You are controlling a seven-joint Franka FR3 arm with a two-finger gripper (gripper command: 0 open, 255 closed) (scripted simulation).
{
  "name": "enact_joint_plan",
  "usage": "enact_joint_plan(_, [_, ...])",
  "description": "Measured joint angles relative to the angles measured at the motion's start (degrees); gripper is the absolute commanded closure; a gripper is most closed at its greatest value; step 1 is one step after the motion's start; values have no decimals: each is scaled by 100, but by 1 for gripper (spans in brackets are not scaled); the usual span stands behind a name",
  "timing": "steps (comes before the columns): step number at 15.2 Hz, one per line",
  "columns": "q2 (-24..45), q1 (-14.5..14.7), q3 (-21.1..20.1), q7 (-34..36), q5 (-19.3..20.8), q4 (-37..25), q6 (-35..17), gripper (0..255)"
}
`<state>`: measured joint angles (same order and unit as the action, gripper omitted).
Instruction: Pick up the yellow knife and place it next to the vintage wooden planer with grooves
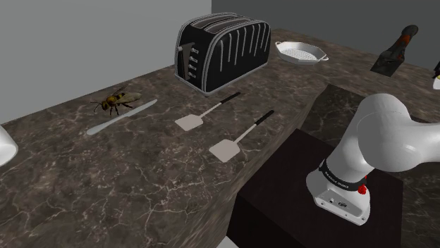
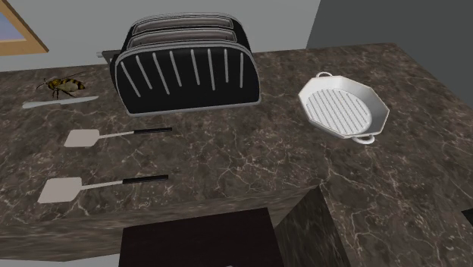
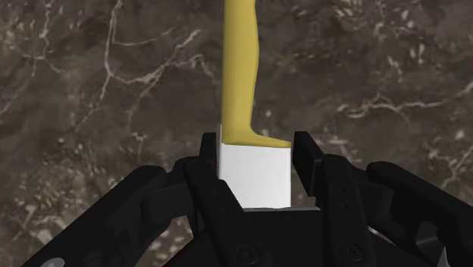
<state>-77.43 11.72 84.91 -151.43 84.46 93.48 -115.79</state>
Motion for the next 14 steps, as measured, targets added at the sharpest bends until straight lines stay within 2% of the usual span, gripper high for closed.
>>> enact_joint_plan(4, [-2,0,3,0,3,1,-3,255])
enact_joint_plan(5, [-2,0,3,0,3,1,-3,0])
enact_joint_plan(11, [-2,0,3,0,3,1,-3,0])
enact_joint_plan(14, [127,-206,-226,-10,-165,155,166,0])
